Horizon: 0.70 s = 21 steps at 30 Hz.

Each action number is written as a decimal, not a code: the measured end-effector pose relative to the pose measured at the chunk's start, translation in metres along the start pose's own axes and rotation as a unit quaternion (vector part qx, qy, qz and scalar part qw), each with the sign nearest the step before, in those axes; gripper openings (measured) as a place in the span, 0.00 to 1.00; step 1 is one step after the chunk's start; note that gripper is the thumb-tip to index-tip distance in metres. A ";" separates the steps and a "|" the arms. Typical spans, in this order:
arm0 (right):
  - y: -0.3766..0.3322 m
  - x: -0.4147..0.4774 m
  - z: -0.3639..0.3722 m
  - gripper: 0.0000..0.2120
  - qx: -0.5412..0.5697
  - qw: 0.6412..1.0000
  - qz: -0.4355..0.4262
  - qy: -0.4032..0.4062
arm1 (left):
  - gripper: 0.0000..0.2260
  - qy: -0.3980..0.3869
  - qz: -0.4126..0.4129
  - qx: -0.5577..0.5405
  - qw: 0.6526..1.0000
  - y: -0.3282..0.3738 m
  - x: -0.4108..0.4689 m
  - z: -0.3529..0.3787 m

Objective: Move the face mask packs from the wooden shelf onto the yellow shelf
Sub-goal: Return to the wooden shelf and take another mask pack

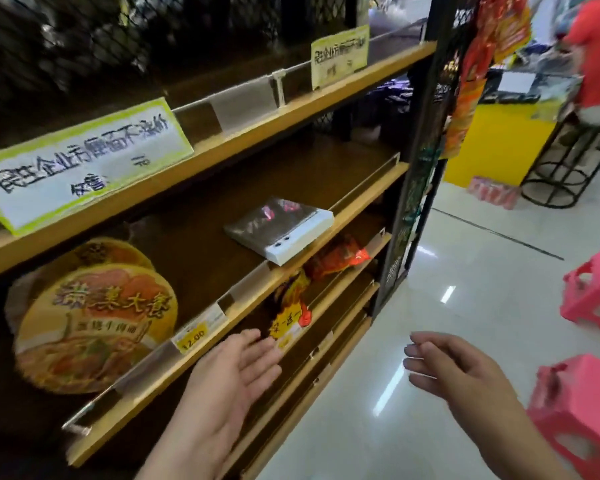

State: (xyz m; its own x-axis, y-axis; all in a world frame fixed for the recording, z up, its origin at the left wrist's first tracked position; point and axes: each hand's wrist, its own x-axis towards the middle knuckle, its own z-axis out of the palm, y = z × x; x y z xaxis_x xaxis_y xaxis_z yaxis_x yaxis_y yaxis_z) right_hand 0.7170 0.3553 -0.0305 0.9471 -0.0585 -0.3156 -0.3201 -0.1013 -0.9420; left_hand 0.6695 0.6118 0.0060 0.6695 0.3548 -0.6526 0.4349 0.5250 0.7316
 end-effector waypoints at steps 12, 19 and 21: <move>-0.118 0.192 0.105 0.16 -0.178 0.969 -0.109 -0.134 | 0.13 0.098 0.143 0.175 0.969 0.104 0.105 0.044; -0.112 0.253 0.109 0.25 -0.359 0.870 -0.203 -0.269 | 0.35 -0.016 0.171 0.564 0.808 0.103 0.131 0.055; -0.108 0.264 0.109 0.27 -0.398 0.826 -0.247 -0.313 | 0.36 -0.013 0.144 0.551 0.822 0.102 0.132 0.060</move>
State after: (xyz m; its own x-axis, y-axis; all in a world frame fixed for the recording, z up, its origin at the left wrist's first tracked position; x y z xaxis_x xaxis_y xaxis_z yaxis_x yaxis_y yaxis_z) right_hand 1.0043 0.4587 -0.0244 0.7139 0.6848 -0.1463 0.4314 -0.5946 -0.6785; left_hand 0.8386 0.6655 0.0070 0.8469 0.3180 -0.4263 0.5277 -0.6018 0.5995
